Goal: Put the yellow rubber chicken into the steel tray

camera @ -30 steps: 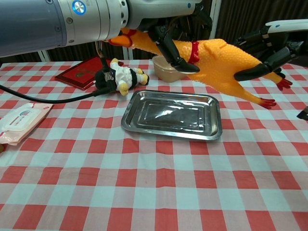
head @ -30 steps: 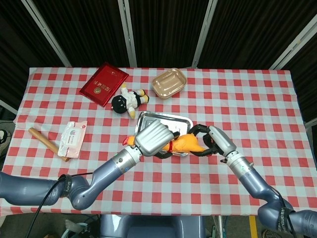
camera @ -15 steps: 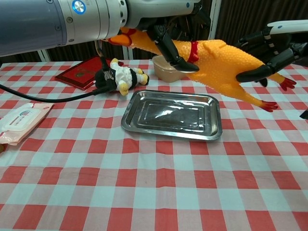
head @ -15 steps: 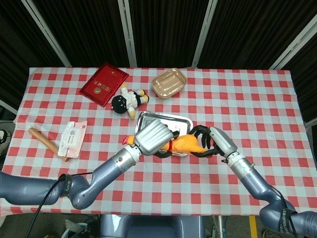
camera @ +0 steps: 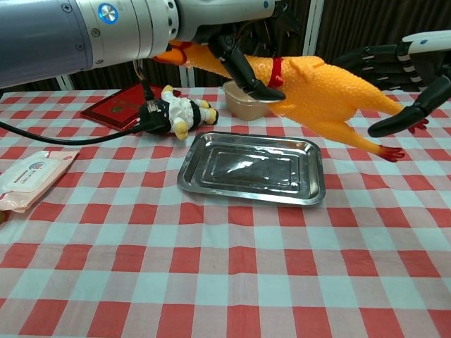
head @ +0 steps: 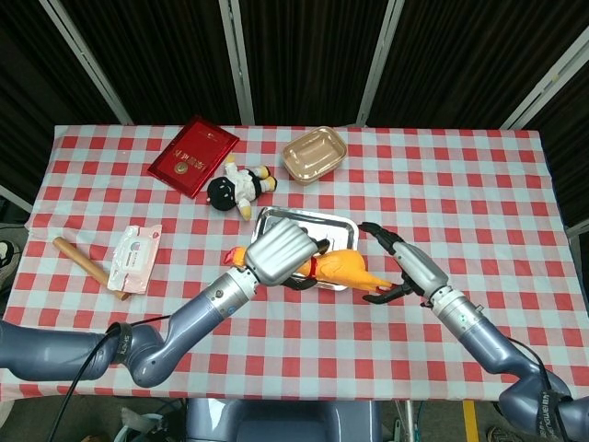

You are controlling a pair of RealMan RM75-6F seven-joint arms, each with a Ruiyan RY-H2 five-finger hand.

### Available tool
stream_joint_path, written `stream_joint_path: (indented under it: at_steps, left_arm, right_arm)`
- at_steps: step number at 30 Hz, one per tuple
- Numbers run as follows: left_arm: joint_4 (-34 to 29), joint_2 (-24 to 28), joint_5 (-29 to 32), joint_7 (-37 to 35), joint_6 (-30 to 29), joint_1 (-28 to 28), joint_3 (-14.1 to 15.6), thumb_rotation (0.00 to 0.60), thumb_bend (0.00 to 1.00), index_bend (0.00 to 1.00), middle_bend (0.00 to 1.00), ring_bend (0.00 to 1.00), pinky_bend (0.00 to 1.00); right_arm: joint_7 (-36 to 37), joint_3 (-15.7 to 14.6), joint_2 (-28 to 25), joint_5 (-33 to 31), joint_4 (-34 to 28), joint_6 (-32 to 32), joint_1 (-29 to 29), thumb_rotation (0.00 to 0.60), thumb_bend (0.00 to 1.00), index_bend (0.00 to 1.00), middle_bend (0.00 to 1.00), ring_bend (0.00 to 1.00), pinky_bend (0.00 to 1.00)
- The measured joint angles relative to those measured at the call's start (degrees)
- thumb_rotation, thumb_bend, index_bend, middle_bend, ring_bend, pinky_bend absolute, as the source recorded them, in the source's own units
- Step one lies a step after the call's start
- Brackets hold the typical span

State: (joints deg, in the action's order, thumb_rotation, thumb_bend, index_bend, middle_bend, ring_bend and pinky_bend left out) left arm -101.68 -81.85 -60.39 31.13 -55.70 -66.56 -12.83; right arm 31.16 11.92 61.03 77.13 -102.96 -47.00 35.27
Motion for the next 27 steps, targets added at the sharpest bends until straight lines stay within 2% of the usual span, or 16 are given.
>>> stream_joint_path:
  at_steps: [6, 13, 20, 27]
  left_arm:
    - [3.7, -1.2, -4.1, -6.3, -0.9, 2.0, 0.7, 0.600, 0.54, 0.61, 0.66, 0.59, 0.74]
    - [14.2, -5.2, -8.2, -14.7, -1.1, 4.1, 1.8, 0.600, 0.54, 0.61, 0.65, 0.57, 0.73]
    - [24.7, -11.3, -8.1, -16.8, 0.7, 4.3, 1.9, 0.600, 0.51, 0.60, 0.63, 0.54, 0.65]
    - [34.2, -19.2, -5.4, -16.9, 3.1, 3.0, -0.1, 0.600, 0.51, 0.59, 0.61, 0.53, 0.60]
  right_arm:
    - [0.6, -0.1, -1.3, -0.9, 2.4, -3.5, -2.4, 0.600, 0.03, 0.00, 0.00, 0.00, 0.00]
    - [4.4, 0.2, -2.5, -1.2, 4.4, -6.2, -4.7, 0.600, 0.03, 0.00, 0.00, 0.00, 0.00]
    - [8.3, -0.2, -2.5, 0.8, 5.8, -7.2, -5.7, 0.600, 0.03, 0.00, 0.00, 0.00, 0.00]
    - [10.6, -0.5, -2.9, 1.9, 6.4, -7.9, -6.1, 0.600, 0.03, 0.00, 0.00, 0.00, 0.00]
